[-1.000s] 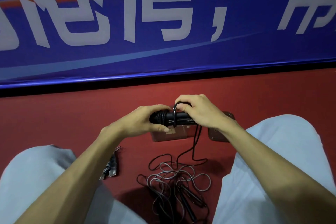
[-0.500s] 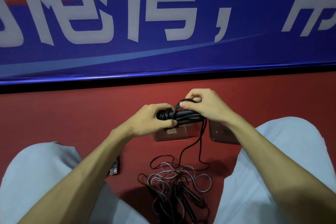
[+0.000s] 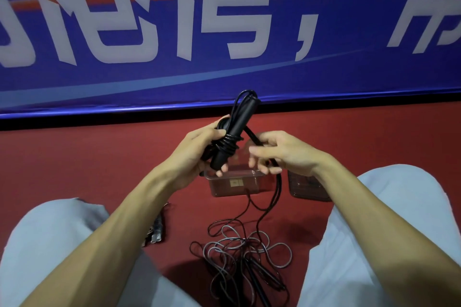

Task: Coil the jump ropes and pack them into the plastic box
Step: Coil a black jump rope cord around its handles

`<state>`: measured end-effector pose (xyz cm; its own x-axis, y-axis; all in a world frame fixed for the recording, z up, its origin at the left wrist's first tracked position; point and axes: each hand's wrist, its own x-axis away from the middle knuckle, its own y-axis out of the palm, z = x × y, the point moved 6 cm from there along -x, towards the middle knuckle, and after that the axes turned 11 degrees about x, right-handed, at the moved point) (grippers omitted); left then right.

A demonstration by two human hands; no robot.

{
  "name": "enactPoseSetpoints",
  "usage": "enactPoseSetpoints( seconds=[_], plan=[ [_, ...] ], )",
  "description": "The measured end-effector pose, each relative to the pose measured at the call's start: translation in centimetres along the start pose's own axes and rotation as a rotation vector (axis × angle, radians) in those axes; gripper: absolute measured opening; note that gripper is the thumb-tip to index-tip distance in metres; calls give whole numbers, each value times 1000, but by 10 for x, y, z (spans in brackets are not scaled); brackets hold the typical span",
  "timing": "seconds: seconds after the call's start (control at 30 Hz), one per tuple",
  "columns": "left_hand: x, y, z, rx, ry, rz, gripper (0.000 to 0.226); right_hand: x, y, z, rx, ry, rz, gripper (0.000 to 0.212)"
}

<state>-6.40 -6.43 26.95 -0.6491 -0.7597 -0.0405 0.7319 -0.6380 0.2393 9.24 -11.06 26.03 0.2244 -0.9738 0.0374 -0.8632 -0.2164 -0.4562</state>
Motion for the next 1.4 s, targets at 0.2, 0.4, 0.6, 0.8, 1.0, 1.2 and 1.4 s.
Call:
enactPoseSetpoints(
  seconds=[0.2,0.4,0.6,0.8,1.0,1.2,1.4],
  plan=[
    [-2,-2,1,40,3,30,27,7,7,14,286,115,-154,13],
    [-5,-17,-2,-5,20,162,14,7,-1,24,625,214,-111,3],
    [-12,-40,-1,-310,117,288,16,13,-4,-1,760,87,-20,5],
    [-18,-39,-6,-742,152,201,30,19,21,-32,1015,-175,30,11],
    [-18,-28,-28,-1163,40,-120,42,21,38,-38,1276,-468,220,16],
    [-14,-14,-25,-1172,161,-169,51,13,8,-28,1021,-315,487,14],
    [-10,-7,-23,-1116,187,-206,48,5,-1,-11,646,-48,493,15]
  ],
)
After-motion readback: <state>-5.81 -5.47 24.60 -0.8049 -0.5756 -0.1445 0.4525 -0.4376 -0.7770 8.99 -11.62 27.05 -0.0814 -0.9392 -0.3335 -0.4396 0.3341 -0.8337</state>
